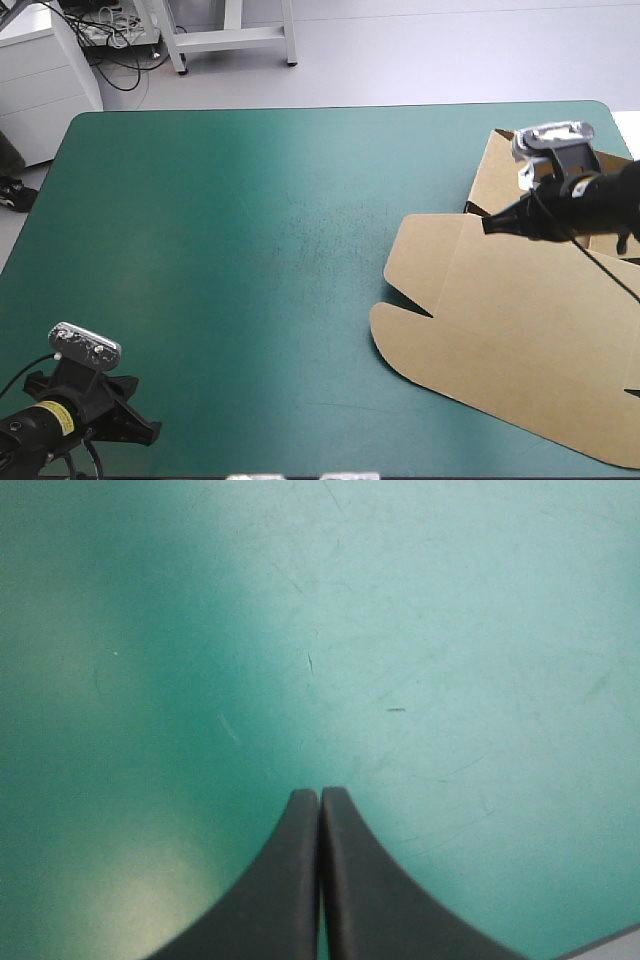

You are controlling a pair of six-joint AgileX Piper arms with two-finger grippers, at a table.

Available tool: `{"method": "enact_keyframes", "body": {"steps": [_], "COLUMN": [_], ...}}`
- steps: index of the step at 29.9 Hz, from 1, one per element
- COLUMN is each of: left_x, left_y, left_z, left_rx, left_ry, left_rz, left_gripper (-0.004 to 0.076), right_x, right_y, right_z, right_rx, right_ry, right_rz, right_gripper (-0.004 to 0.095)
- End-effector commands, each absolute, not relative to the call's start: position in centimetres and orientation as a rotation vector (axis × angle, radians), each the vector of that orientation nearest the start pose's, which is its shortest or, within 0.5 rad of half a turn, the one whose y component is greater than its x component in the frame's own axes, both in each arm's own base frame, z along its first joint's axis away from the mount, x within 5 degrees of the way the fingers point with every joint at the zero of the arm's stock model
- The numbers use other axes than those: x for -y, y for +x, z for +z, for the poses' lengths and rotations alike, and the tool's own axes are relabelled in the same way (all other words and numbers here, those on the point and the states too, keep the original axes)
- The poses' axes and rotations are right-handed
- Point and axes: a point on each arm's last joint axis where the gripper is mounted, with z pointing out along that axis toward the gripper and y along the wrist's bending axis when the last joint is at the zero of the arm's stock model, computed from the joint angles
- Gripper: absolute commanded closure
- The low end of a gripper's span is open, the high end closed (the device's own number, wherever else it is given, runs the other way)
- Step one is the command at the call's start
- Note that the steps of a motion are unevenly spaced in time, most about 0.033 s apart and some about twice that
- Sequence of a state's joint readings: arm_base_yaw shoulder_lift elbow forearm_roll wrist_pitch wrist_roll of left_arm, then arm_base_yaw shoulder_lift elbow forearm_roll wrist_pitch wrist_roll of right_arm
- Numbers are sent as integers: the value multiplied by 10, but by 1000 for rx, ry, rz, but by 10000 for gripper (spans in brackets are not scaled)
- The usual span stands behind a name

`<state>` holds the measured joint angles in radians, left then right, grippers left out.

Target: Fold the box

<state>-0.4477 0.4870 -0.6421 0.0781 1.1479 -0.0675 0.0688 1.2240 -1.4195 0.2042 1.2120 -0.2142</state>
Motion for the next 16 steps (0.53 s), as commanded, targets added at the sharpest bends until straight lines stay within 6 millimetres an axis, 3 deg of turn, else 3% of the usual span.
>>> {"method": "enact_keyframes", "body": {"steps": [1,10,16], "left_x": [25,29,29], "left_y": [66,71,71], "left_z": [307,289,284], "left_rx": [-2335,-2335,-2353], "left_ry": [459,468,470], "left_rz": [-155,-171,-172], "left_gripper": [756,756,756], "right_x": [-31,-25,-23], "right_y": [191,106,61], "right_z": [424,370,343], "right_rx": [-2352,-2321,-2225], "right_ry": [-330,-317,-304], "right_rz": [191,196,210], "right_gripper": [912,912,912]}}
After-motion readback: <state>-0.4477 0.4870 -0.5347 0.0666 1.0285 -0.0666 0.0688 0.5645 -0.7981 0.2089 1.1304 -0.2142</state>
